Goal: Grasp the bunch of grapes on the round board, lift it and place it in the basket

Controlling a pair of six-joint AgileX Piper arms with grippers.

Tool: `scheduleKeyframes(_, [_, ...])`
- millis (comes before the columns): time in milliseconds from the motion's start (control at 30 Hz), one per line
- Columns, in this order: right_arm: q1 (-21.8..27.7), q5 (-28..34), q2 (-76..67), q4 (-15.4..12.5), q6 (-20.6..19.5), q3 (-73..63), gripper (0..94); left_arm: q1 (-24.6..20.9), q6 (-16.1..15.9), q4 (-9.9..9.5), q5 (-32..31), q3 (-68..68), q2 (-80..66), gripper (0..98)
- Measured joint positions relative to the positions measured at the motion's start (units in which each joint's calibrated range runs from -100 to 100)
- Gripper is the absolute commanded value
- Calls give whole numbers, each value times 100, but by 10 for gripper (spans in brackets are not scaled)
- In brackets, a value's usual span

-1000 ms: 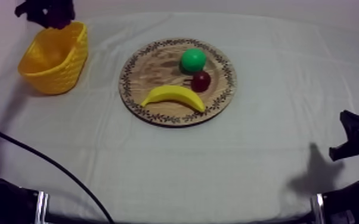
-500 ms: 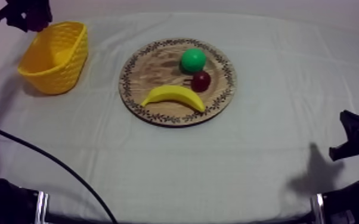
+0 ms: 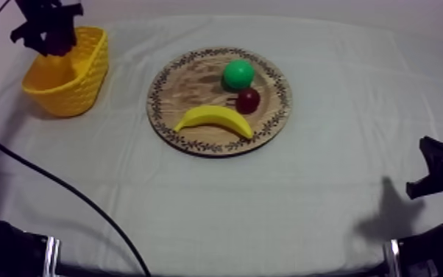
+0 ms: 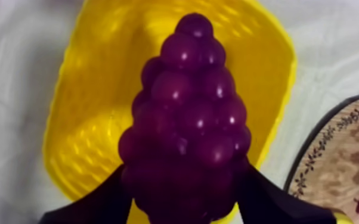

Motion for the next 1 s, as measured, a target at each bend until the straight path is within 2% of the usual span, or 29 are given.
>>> scheduleKeyframes(400, [0, 0, 0, 0, 0, 0, 3, -122, 3, 70, -364, -68, 957, 519])
scheduleKeyframes(733, [0, 0, 0, 0, 0, 0, 3, -248, 30, 75, -435, -272, 1311, 770])
scheduleKeyframes(1000, [0, 0, 0, 0, 0, 0, 3, -268, 60, 95, -582, -264, 1190, 872])
